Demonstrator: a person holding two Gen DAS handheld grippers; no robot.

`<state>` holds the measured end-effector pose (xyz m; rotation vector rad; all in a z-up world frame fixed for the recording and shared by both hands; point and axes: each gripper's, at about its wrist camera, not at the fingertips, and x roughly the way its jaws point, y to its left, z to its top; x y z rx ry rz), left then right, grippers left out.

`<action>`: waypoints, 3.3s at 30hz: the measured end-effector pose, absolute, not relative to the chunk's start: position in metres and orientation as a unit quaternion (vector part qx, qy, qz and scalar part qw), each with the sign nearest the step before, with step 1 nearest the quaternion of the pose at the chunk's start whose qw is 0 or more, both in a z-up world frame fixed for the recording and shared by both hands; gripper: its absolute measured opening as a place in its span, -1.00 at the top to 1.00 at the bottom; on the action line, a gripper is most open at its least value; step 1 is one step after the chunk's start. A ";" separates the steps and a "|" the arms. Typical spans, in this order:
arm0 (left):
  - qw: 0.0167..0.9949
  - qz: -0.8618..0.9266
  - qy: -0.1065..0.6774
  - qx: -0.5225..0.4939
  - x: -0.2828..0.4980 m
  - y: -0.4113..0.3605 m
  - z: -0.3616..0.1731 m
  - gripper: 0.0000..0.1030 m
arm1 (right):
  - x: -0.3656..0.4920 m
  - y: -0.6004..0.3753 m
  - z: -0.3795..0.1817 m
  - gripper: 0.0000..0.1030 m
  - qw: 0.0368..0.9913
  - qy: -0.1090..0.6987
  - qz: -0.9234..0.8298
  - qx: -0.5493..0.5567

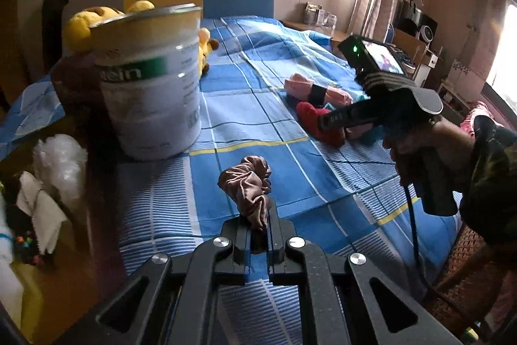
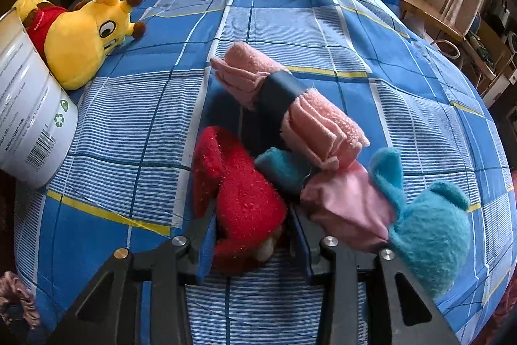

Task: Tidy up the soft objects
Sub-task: 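Lift the scrunchie with the left tool while the right tool grasps the red-hatted doll, then carry the scrunchie into the gold tray and open the left tool, then lower the red-hatted doll into the tray and open the right tool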

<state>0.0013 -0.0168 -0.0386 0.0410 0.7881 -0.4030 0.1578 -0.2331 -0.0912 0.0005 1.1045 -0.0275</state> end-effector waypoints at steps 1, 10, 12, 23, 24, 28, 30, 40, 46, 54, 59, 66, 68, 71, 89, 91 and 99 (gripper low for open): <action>0.904 -0.193 0.380 0.019 0.000 -0.015 -0.037 0.87 | 0.158 -0.232 -0.091 0.21 0.852 0.524 -0.013 -0.001; 0.916 -0.166 0.366 0.004 -0.008 0.009 -0.019 0.87 | 0.155 -0.228 -0.090 0.22 0.854 0.520 -0.014 -0.013; 0.916 -0.161 0.367 0.001 -0.008 0.013 -0.018 0.87 | 0.155 -0.227 -0.090 0.22 0.854 0.520 -0.014 -0.014; 0.920 -0.126 0.371 -0.027 -0.014 0.052 -0.015 0.87 | 0.154 -0.228 -0.089 0.23 0.854 0.520 -0.013 -0.016; 0.919 -0.121 0.373 -0.039 -0.015 0.061 -0.015 0.87 | 0.154 -0.228 -0.089 0.23 0.854 0.520 -0.013 -0.015; 0.920 -0.085 0.376 -0.074 -0.016 0.098 -0.012 0.87 | 0.154 -0.227 -0.088 0.23 0.854 0.520 -0.013 -0.016; 0.916 -0.062 0.381 -0.106 -0.019 0.126 -0.012 0.87 | 0.154 -0.227 -0.088 0.23 0.853 0.521 -0.013 -0.017; 0.883 0.039 0.427 -0.190 -0.029 0.222 -0.042 0.86 | 0.154 -0.226 -0.089 0.23 0.853 0.521 -0.014 -0.022; 0.867 0.058 0.452 -0.203 -0.022 0.234 -0.064 0.47 | 0.154 -0.226 -0.089 0.23 0.854 0.520 -0.015 -0.023; 0.889 0.081 0.428 -0.140 -0.026 0.226 -0.049 -0.06 | 0.153 -0.228 -0.083 0.31 0.858 0.513 -0.015 -0.018; 0.906 0.085 0.399 -0.112 -0.028 0.227 -0.033 -0.13 | 0.154 -0.230 -0.063 0.33 0.870 0.493 -0.002 0.029; 0.914 0.073 0.386 -0.101 -0.030 0.224 -0.027 -0.15 | 0.193 -0.205 -0.010 0.33 0.882 0.470 -0.015 0.028; 0.914 0.071 0.384 -0.105 -0.031 0.225 -0.026 -0.15 | 0.213 -0.191 0.011 0.33 0.888 0.459 -0.018 0.024; 0.915 0.070 0.382 -0.109 -0.032 0.227 -0.025 -0.17 | 0.242 -0.158 0.047 0.33 0.899 0.437 -0.013 0.017; 0.915 0.101 0.368 -0.130 -0.044 0.251 -0.021 -0.26 | 0.242 0.071 0.112 0.33 0.892 0.375 0.243 -0.068; 0.916 0.108 0.365 -0.131 -0.045 0.255 -0.019 -0.27 | 0.220 0.084 0.100 0.33 0.878 0.381 0.275 -0.089; 0.914 0.129 0.360 -0.136 -0.050 0.261 -0.015 -0.34 | 0.118 0.099 0.027 0.33 0.815 0.430 0.369 -0.123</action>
